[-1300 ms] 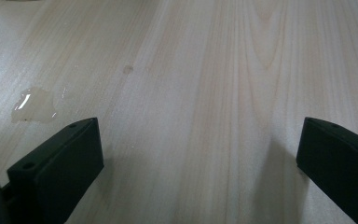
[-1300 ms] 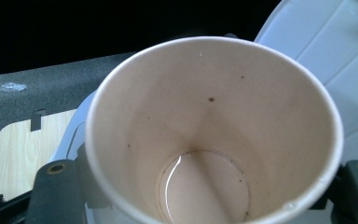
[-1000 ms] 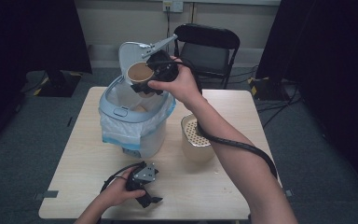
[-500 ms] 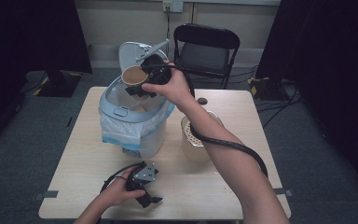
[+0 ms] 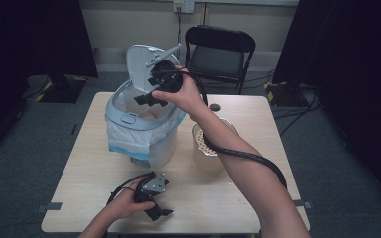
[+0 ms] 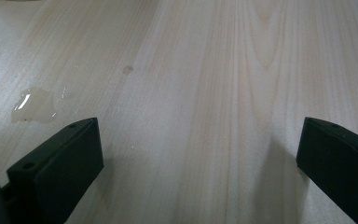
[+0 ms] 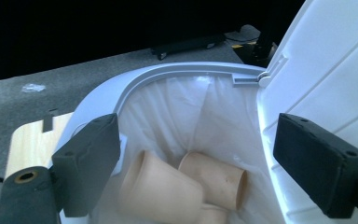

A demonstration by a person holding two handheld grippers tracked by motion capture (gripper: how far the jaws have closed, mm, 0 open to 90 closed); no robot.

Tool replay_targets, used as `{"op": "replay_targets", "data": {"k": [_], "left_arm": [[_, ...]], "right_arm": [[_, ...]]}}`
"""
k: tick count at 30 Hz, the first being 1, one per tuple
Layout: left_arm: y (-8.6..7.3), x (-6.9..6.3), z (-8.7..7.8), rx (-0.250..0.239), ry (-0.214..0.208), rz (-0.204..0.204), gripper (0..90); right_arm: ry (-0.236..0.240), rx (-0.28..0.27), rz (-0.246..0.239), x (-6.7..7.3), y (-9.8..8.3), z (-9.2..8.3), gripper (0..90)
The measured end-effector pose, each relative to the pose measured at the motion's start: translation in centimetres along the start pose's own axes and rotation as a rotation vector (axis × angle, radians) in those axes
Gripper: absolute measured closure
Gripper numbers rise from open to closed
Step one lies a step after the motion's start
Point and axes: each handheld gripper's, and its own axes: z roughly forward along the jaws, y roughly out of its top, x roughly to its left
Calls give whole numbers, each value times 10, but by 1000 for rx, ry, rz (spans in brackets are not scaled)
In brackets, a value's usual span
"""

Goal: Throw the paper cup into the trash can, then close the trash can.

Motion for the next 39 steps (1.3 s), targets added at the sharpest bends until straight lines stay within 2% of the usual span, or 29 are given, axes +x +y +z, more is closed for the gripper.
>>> {"op": "replay_targets", "data": {"k": [6,27,39], "left_arm": [[0,0,0,-1,-1,0,0],[0,0,0,-5,1,1,0],[0,0,0,-5,0,0,0]], "right_arm": [[-15,3,-4,0,-6,-16,148],[-12,47,-22,3,-34,-49,143],[-19,66,-2,-1,-44,-62,143]]}}
